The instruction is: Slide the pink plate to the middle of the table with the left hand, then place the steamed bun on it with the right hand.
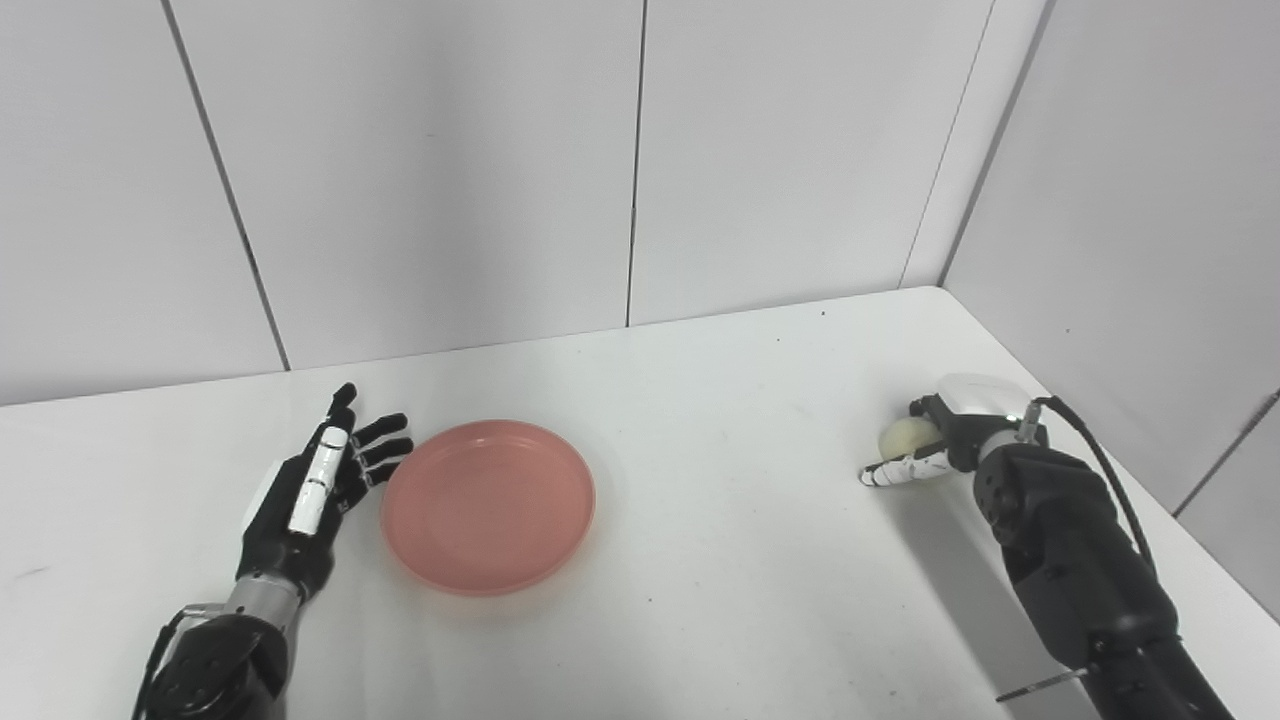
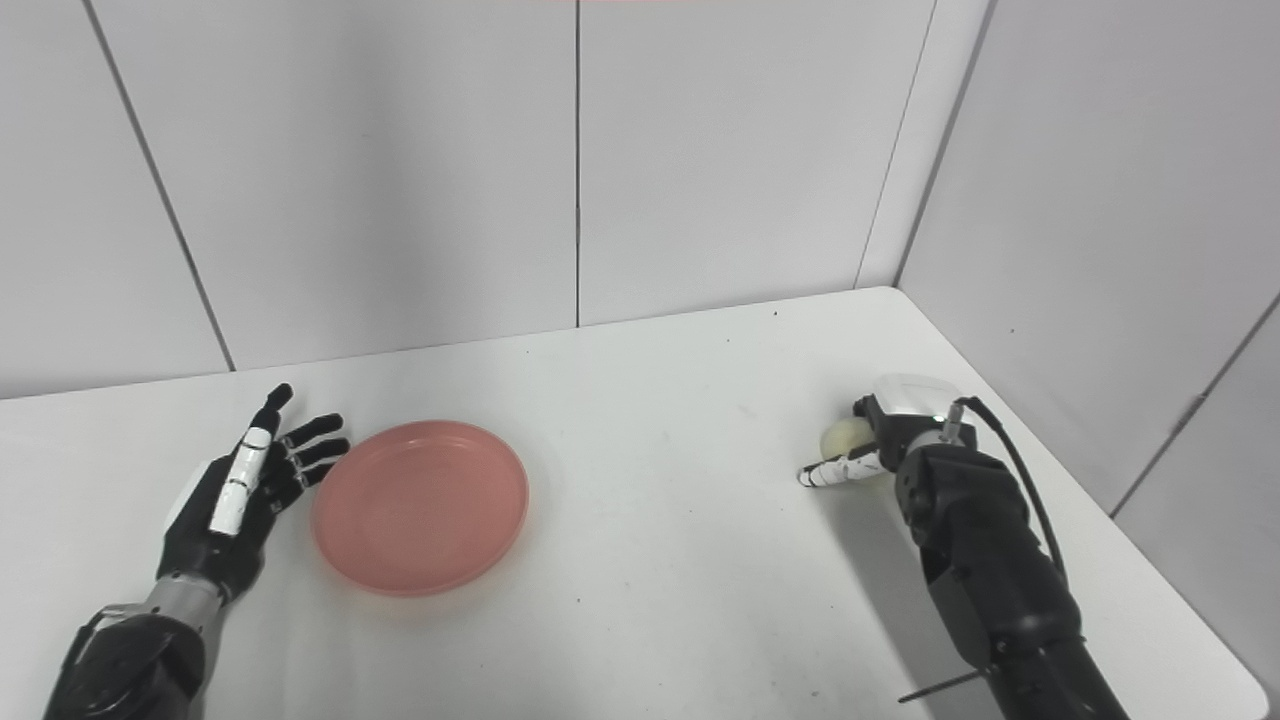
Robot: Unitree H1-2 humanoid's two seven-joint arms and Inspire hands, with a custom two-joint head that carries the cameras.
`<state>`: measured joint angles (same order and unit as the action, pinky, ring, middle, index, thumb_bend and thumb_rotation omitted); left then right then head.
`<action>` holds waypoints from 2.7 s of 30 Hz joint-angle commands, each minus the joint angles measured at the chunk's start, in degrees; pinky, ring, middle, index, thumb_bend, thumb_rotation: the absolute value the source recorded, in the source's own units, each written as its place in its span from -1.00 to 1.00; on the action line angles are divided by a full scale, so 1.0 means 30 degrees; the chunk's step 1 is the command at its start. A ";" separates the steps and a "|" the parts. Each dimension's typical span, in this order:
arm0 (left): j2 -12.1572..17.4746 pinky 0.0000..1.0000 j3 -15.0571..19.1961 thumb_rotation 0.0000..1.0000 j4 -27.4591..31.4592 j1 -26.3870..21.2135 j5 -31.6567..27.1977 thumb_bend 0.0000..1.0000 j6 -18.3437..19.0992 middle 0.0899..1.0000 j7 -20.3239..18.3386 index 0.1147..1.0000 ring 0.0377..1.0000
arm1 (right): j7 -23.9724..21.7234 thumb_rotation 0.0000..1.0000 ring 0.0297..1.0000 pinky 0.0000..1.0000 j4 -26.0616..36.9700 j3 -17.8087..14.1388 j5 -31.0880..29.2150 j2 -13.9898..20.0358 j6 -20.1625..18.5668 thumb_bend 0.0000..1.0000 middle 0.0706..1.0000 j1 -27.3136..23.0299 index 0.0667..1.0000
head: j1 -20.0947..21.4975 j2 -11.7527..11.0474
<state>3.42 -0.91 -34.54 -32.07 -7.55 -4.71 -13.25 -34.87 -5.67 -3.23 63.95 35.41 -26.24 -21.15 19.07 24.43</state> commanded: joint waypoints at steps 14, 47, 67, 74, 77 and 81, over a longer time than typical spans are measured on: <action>0.0180 0.42 -0.0279 0.77 -0.0106 -0.0010 0.0209 0.18 0.0923 0.54 -0.0248 1.00 0.47 | 0.2895 -0.93 -0.42 -0.52 0.0023 -0.0330 -0.0932 0.0312 -0.0214 0.20 -0.09 -0.0502 0.31 | 0.0010 0.0122; 0.0208 0.36 -0.0470 0.88 -0.1118 -0.0493 0.0044 0.32 0.1094 0.55 -0.1517 1.00 0.43 | -0.2284 -1.00 -0.45 -0.55 0.3823 -0.0483 0.0756 0.0229 -0.0215 0.12 -0.13 -0.1320 0.15 | -0.0222 0.0135; -0.0469 0.42 -0.0430 0.81 -0.2077 -0.0862 0.0033 0.30 0.0795 0.54 -0.1323 1.00 0.45 | -0.2217 -1.00 -0.30 -0.43 0.6072 0.3397 -0.0927 -0.2003 0.0481 0.13 -0.12 -0.5018 0.16 | -0.2348 0.0002; -0.0839 0.38 -0.0544 0.80 -0.2772 -0.1092 0.0317 0.33 0.0397 0.56 -0.1040 1.00 0.44 | -0.2300 -0.98 -0.15 -0.20 0.6190 0.5164 -0.1154 -0.3627 0.0208 0.06 -0.15 -0.5756 -0.02 | -0.3712 0.0106; -0.1019 0.37 -0.0566 0.80 -0.3425 -0.1356 0.0417 0.33 -0.0015 0.55 -0.0966 1.00 0.43 | -0.2078 -0.98 -0.25 -0.37 0.5979 0.5624 -0.1266 -0.4504 0.0234 0.05 -0.18 -0.5939 -0.03 | -0.4566 0.0214; -0.1290 0.40 -0.0602 0.81 -0.3966 -0.1625 0.0523 0.29 -0.0312 0.54 -0.0810 1.00 0.43 | -0.2007 -0.98 -0.28 -0.43 0.5721 0.6198 -0.1335 -0.5220 0.0280 0.05 -0.20 -0.6118 -0.01 | -0.5210 0.0268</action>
<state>-0.12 -2.20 -44.07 -37.74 -7.12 -7.58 -16.29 -42.60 10.75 15.61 59.82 19.54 -26.00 -36.49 3.79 25.14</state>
